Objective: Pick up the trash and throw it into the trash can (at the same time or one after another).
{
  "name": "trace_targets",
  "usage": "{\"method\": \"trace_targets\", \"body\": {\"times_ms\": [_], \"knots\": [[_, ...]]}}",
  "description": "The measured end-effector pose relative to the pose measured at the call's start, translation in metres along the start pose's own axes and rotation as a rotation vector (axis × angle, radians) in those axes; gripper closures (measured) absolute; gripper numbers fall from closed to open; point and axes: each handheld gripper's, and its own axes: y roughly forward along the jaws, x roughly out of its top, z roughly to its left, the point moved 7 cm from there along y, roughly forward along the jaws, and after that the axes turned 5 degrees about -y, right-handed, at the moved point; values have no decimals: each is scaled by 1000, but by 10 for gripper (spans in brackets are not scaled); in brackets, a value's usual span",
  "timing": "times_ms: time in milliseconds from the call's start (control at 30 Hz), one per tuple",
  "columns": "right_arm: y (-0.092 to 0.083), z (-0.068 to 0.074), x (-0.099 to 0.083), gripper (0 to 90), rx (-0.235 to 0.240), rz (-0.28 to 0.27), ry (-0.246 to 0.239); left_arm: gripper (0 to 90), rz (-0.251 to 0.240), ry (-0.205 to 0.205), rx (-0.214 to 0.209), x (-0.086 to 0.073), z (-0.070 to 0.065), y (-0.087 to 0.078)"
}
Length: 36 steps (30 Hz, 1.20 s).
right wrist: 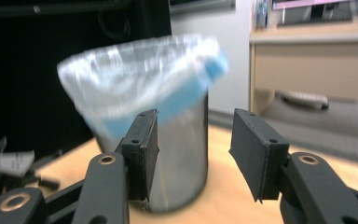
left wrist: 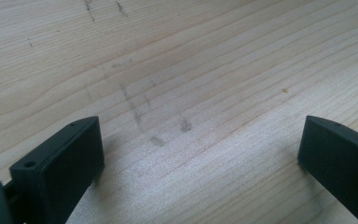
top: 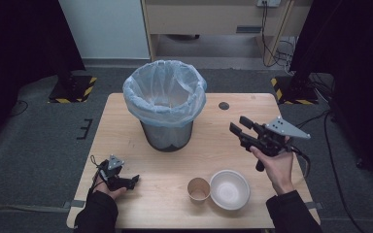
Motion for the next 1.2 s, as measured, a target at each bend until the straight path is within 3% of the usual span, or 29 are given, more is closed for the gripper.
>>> {"method": "trace_targets", "body": {"times_ms": [200,300,500,667,733,933,1200], "knots": [[-7,-4,-61,491,26,160,-8,0,0,-1,-1,0,0,0],[-9,-6,-80,474,59,203,9,0,0,0,-1,0,0,0],[-16,-11,-118,472,75,289,22,0,0,2,-2,0,0,0],[-16,-7,-157,496,120,449,9,0,0,3,-3,0,-1,0],[-16,-7,-165,514,133,506,5,0,1,3,-3,0,-1,0],[-15,-7,-175,556,171,581,-10,0,1,3,-3,0,-1,0],[-16,-14,-188,645,169,663,17,0,1,2,-3,0,-1,0]]}}
